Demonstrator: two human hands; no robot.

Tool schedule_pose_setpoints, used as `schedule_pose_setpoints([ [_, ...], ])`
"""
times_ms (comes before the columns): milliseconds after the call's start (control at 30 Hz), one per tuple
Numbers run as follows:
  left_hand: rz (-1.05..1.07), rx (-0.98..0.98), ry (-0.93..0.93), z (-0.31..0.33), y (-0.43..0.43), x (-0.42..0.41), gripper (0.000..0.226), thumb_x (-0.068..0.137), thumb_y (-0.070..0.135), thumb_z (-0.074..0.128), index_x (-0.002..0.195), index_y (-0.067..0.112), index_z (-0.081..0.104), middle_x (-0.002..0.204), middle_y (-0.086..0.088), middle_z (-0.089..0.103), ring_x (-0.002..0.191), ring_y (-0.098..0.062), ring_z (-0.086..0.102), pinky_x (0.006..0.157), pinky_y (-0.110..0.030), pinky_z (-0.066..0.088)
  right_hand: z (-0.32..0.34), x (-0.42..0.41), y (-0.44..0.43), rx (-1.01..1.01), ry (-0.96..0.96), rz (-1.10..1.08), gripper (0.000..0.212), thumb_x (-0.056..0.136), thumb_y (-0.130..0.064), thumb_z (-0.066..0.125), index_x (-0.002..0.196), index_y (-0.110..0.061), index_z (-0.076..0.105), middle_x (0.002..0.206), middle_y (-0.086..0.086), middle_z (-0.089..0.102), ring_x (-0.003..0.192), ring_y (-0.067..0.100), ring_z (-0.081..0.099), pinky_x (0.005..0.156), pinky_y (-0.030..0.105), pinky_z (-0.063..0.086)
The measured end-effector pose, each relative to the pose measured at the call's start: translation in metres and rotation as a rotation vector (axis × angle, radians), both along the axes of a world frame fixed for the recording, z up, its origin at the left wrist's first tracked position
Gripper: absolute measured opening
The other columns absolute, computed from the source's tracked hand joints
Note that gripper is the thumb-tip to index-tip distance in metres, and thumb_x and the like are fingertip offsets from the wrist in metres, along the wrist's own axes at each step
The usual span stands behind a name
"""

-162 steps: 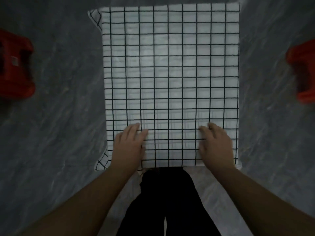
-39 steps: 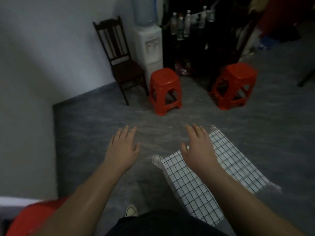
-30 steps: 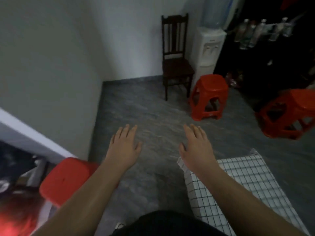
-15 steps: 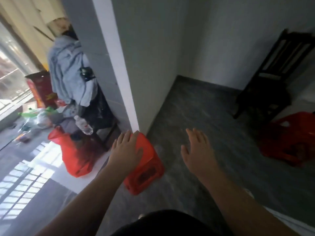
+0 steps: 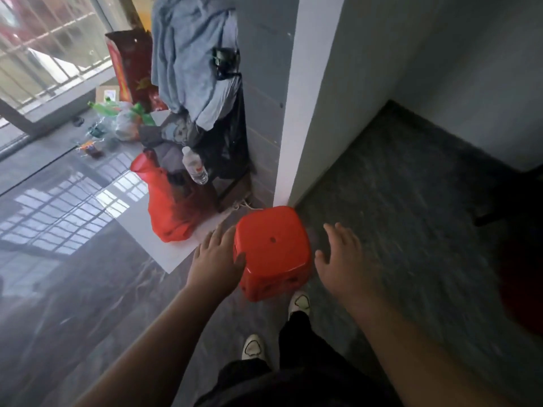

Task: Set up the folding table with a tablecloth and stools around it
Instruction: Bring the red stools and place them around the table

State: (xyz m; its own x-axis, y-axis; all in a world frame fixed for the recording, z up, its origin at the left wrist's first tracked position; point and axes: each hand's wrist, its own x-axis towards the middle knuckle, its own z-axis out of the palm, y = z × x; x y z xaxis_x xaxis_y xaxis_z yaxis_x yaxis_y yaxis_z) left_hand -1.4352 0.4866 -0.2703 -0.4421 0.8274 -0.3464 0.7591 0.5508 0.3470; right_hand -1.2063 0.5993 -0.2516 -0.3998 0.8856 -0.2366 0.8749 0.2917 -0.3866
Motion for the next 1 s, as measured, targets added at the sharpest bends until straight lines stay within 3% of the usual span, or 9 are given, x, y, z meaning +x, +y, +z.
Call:
schedule_pose_setpoints([
  [333,0.174,-0.249,-0.163,-0.136,0.069,-0.005,0.068,0.097,0.039,0.049,0.156,0.024,0.018,0.164,-0.012,0.018,0.150,-0.032,0.017,0.120,-0.050,0.024,-0.166,-0.047,0.122,-0.263,-0.090,0.138,0.066,0.091,-0.030,0.057,0.150,-0.015,0.034,0.156,0.014,0.034,0.144,0.030,0.027,0.116,0.043,0.025],
  [533,0.324,-0.258,-0.217,-0.265,0.120,-0.026,0.073,0.096,0.041,0.051,0.155,0.017,0.017,0.163,-0.014,0.017,0.149,-0.034,0.017,0.117,-0.052,0.025,-0.296,-0.067,0.174,-0.300,-0.118,0.128,0.074,0.091,-0.038,0.058,0.153,-0.022,0.021,0.155,0.012,0.031,0.141,0.031,0.033,0.110,0.051,0.037],
  [633,0.415,-0.225,-0.245,-0.328,0.127,-0.026,0.080,0.094,0.049,0.052,0.156,0.019,0.012,0.162,-0.013,0.018,0.148,-0.034,0.020,0.115,-0.053,0.028,-0.364,-0.068,0.179,-0.390,-0.072,0.050,0.086,0.086,-0.053,0.054,0.154,-0.026,0.010,0.158,0.013,0.029,0.142,0.033,0.034,0.110,0.055,0.038],
  [733,0.599,-0.202,-0.295,-0.375,0.122,-0.023,0.093,0.091,0.053,0.059,0.158,0.019,0.004,0.165,-0.012,0.010,0.150,-0.032,0.015,0.117,-0.051,0.023,-0.411,-0.063,0.175,-0.413,0.043,-0.117,0.091,0.082,-0.063,0.043,0.155,-0.024,0.007,0.160,0.011,0.027,0.143,0.030,0.033,0.115,0.049,0.033],
  [833,0.714,-0.196,-0.391,-0.403,0.116,-0.018,0.104,0.088,0.054,0.064,0.158,0.020,-0.005,0.165,-0.012,0.008,0.149,-0.030,0.020,0.117,-0.047,0.023,-0.439,-0.058,0.168,-0.448,0.130,-0.253,0.080,0.095,-0.051,0.048,0.157,-0.017,0.009,0.160,0.011,0.027,0.141,0.026,0.036,0.110,0.034,0.030],
  [1000,0.752,-0.148,-0.452,-0.409,0.120,-0.006,0.104,0.091,0.047,0.063,0.157,0.021,-0.014,0.161,-0.014,0.017,0.143,-0.030,0.031,0.112,-0.039,0.029,-0.455,-0.065,0.159,-0.445,0.148,-0.336,0.074,0.090,-0.046,0.053,0.151,-0.014,0.026,0.144,0.011,0.049,0.124,0.028,0.054,0.106,0.039,0.042],
])
